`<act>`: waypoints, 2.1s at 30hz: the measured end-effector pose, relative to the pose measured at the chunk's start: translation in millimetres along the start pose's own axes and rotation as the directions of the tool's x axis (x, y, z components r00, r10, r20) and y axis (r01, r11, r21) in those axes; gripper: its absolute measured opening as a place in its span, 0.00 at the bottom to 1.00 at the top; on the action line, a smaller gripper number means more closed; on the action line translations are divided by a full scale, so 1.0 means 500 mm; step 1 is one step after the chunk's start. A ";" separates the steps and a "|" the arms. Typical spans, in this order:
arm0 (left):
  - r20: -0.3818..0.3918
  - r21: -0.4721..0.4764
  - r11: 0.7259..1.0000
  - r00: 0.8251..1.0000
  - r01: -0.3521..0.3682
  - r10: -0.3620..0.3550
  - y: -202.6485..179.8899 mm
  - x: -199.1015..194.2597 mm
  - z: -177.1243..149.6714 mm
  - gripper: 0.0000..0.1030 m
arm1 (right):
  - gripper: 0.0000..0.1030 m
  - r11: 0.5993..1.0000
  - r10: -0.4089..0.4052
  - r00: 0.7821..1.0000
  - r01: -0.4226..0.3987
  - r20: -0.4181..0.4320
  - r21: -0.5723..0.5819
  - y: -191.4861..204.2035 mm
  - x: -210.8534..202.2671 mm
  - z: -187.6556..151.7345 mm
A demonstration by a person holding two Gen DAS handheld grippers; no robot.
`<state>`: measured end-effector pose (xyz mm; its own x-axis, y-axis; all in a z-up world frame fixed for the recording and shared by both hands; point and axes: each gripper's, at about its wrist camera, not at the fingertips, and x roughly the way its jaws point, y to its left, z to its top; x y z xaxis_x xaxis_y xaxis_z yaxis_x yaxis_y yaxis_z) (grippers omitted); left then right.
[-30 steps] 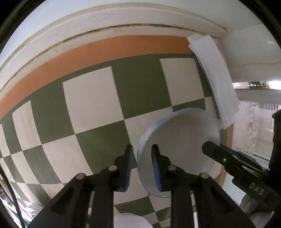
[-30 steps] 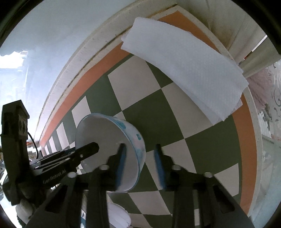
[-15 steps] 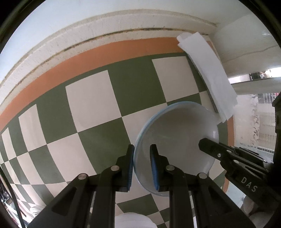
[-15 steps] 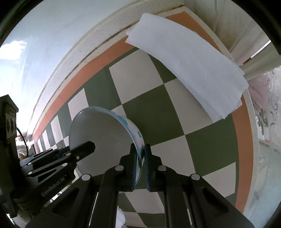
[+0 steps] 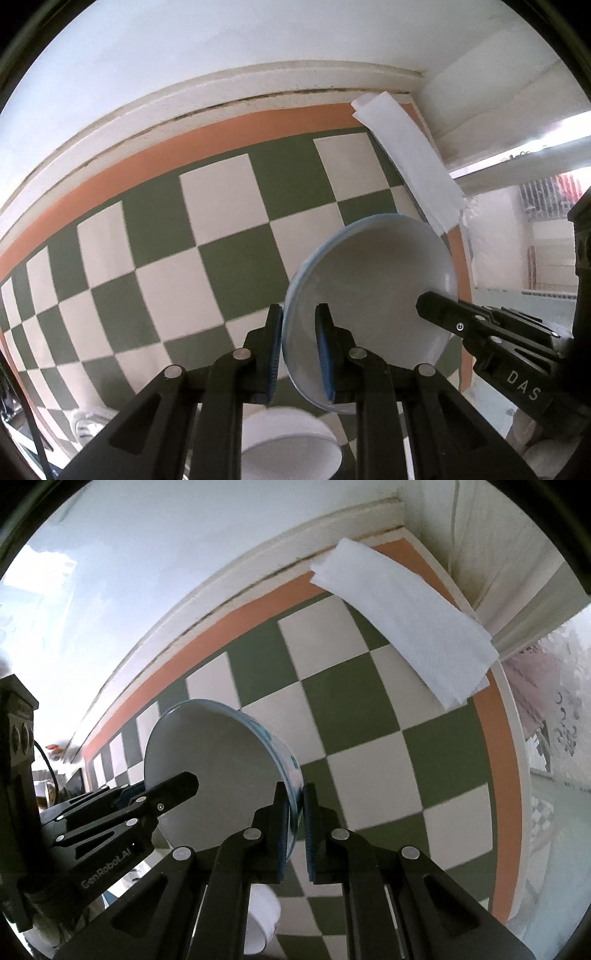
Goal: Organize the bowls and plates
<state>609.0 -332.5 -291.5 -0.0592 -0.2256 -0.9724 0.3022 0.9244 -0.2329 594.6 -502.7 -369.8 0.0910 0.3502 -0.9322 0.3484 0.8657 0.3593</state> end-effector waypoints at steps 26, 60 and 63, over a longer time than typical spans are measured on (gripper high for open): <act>-0.025 -0.023 1.000 1.000 0.002 -0.002 0.098 -0.044 -0.292 0.15 | 0.09 0.998 0.031 0.997 -0.035 -0.067 -0.058 0.099 -0.003 -0.314; -0.062 0.007 0.996 0.994 -0.087 0.088 0.075 0.021 -0.305 0.16 | 0.12 1.000 -0.003 0.990 0.000 -0.144 -0.019 0.063 0.073 -0.323; -0.061 0.006 0.996 0.994 -0.091 0.091 0.074 0.020 -0.307 0.16 | 0.12 1.000 0.004 0.990 -0.005 -0.143 -0.011 0.060 0.072 -0.322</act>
<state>473.8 -253.6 -312.1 -0.0892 -0.1212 -0.9886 0.3117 0.9393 -0.1432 458.0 -406.6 -385.8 -0.0424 0.4010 -0.9151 0.3381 0.8676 0.3646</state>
